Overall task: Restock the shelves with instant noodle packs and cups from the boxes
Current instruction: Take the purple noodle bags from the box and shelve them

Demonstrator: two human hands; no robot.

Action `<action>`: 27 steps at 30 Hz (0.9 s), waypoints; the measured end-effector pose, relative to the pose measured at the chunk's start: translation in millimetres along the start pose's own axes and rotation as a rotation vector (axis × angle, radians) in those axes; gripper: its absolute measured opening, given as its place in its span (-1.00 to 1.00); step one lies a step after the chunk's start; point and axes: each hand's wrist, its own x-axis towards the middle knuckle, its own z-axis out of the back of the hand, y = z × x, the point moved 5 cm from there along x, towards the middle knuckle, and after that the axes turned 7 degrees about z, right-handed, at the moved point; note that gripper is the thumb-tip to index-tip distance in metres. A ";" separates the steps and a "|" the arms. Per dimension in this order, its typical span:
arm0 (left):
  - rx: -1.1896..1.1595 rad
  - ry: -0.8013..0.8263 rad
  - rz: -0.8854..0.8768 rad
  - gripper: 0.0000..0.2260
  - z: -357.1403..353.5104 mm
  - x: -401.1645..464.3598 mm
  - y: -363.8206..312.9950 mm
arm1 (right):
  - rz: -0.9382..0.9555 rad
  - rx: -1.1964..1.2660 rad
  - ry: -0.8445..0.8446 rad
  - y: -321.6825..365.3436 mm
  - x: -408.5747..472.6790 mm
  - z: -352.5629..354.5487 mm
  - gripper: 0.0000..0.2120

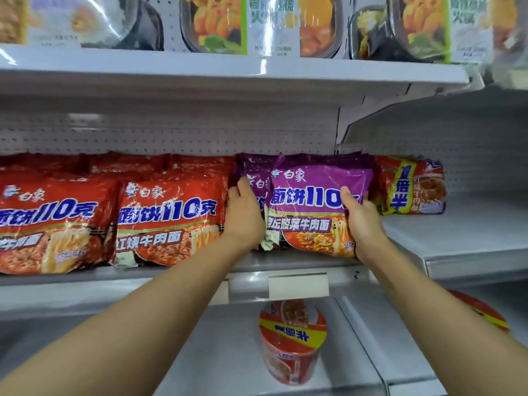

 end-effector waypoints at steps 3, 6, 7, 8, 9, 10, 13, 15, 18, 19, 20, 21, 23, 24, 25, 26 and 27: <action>0.125 -0.008 -0.057 -0.38 16.1 -3.2 -3.2 | 0.006 0.006 -0.008 -1.5 2.9 -9.0 -0.82; 0.176 -0.042 -0.133 -0.38 34.7 -8.6 -4.6 | 0.009 -0.023 0.011 -3.6 6.3 -20.7 -0.82; 0.189 -0.045 -0.156 -0.38 40.0 -11.6 -5.0 | 0.016 -0.044 0.016 -4.9 7.2 -24.3 -0.81; 0.205 -0.044 -0.179 -0.39 44.2 -14.9 -5.3 | 0.029 -0.073 0.016 -5.6 7.6 -27.5 -0.80; 0.220 -0.043 -0.201 -0.41 48.2 -18.6 -5.5 | 0.048 -0.115 0.014 -6.7 8.1 -29.9 -0.78; 0.236 -0.044 -0.218 -0.41 50.8 -21.5 -5.0 | 0.073 -0.157 0.007 -6.7 7.9 -32.1 -0.76; 0.256 -0.030 -0.234 -0.39 55.4 -27.0 -0.8 | 0.175 -0.276 0.000 -5.2 5.5 -36.7 -0.71; 0.269 -0.023 -0.230 -0.37 56.6 -28.9 2.4 | 0.248 -0.353 0.001 -5.7 3.2 -38.4 -0.70; 0.309 -0.025 -0.227 -0.37 56.2 -31.6 6.2 | 0.369 -0.489 0.003 -7.0 0.3 -37.4 -0.73; 0.319 -0.023 -0.229 -0.36 55.5 -32.7 7.2 | 0.387 -0.518 0.008 -7.2 -0.7 -36.9 -0.72; 0.327 -0.022 -0.231 -0.36 54.9 -33.7 8.0 | 0.402 -0.541 0.014 -6.5 -1.5 -36.9 -0.69; 0.331 -0.020 -0.232 -0.35 54.6 -34.9 8.4 | 0.407 -0.567 0.020 -5.4 -2.2 -36.9 -0.66; 0.341 -0.019 -0.231 -0.34 54.6 -37.1 9.3 | 0.412 -0.616 0.020 -3.7 -2.8 -36.5 -0.63; 0.346 -0.019 -0.231 -0.33 54.7 -37.9 9.9 | 0.417 -0.641 0.018 -4.0 -2.7 -35.7 -0.62; 0.351 -0.020 -0.230 -0.33 55.0 -38.7 10.4 | 0.417 -0.666 0.017 -3.7 -3.4 -34.9 -0.61; 0.354 -0.020 -0.230 -0.32 55.3 -39.6 10.7 | 0.415 -0.687 0.015 -3.8 -4.4 -33.4 -0.59; 0.359 -0.022 -0.231 -0.32 55.8 -40.5 10.8 | 0.414 -0.700 0.013 -3.3 -5.8 -31.9 -0.57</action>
